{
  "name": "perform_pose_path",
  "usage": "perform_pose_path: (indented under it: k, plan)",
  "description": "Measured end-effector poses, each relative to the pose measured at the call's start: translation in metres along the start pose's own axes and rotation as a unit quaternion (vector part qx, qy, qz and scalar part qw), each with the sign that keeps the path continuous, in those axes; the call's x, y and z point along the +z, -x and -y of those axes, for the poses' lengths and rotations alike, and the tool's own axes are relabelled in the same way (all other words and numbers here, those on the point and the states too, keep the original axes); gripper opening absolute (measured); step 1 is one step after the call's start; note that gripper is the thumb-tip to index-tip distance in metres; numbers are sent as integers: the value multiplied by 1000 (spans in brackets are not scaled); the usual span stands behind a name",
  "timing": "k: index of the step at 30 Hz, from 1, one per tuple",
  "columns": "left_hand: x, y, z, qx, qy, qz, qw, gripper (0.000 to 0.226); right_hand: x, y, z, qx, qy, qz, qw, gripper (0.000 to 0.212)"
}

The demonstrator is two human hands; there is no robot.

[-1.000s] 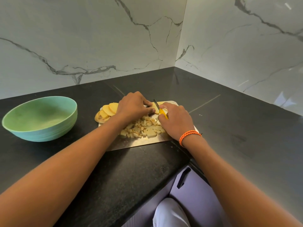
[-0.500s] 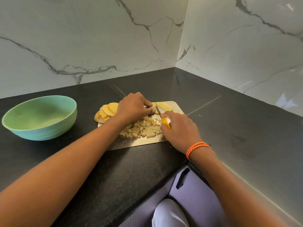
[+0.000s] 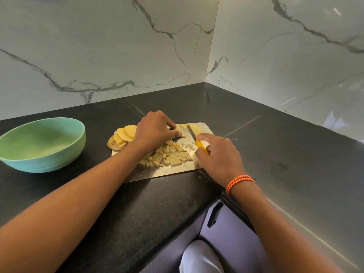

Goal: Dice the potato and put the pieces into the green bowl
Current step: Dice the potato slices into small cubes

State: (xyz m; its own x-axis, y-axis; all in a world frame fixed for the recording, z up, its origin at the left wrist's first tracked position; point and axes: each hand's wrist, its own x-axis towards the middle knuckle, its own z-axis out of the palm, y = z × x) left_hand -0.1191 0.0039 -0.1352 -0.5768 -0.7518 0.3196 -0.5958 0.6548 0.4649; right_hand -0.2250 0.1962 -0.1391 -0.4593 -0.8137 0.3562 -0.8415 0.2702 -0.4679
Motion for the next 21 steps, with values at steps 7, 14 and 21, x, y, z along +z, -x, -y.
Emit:
perform_pose_path:
  k: [7, 14, 21]
  plan:
    - [-1, -2, 4, 2, -4, -1, 1000, 37, 20, -33, 14, -15, 2, -4, 1000, 42]
    - [1, -3, 5, 14, -24, -4, 1000, 37, 30, -44, 14, -15, 29, -4, 999, 40]
    - [4, -4, 6, 8, -27, -6, 1000, 39, 26, -38, 12, -15, 19, 35, 999, 36]
